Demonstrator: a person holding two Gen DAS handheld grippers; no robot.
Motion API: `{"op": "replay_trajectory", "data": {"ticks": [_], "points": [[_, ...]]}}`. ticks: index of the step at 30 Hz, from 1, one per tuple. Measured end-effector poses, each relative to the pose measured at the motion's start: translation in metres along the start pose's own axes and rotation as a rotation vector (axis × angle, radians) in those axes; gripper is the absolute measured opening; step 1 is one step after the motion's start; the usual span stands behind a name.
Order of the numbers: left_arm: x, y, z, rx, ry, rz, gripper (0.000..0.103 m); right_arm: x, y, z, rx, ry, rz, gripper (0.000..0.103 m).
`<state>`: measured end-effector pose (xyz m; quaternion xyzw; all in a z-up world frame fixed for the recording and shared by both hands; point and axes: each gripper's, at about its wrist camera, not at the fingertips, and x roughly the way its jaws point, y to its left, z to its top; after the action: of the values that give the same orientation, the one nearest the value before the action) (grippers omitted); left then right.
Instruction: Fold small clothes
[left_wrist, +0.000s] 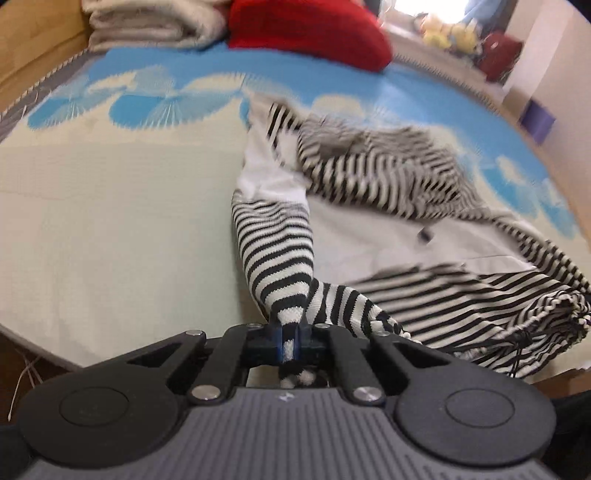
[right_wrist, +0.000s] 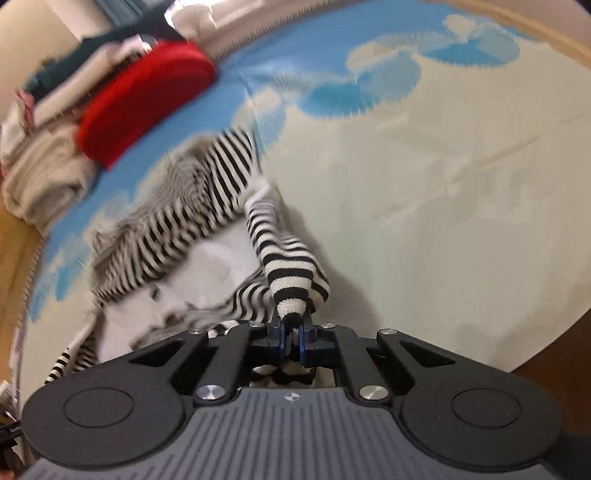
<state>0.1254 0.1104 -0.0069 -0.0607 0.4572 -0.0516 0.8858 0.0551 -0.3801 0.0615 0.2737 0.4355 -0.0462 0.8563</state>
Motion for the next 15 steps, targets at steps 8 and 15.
{"op": "replay_trajectory", "data": {"ticks": [8, 15], "points": [[-0.086, -0.007, 0.005, 0.067, -0.072, -0.104, 0.005, -0.091, 0.0, 0.011, -0.005, -0.111, 0.109, 0.004], [-0.107, 0.0, 0.006, 0.066, -0.078, -0.183, 0.005, -0.166, -0.003, -0.005, 0.043, -0.155, 0.137, 0.004]]}}
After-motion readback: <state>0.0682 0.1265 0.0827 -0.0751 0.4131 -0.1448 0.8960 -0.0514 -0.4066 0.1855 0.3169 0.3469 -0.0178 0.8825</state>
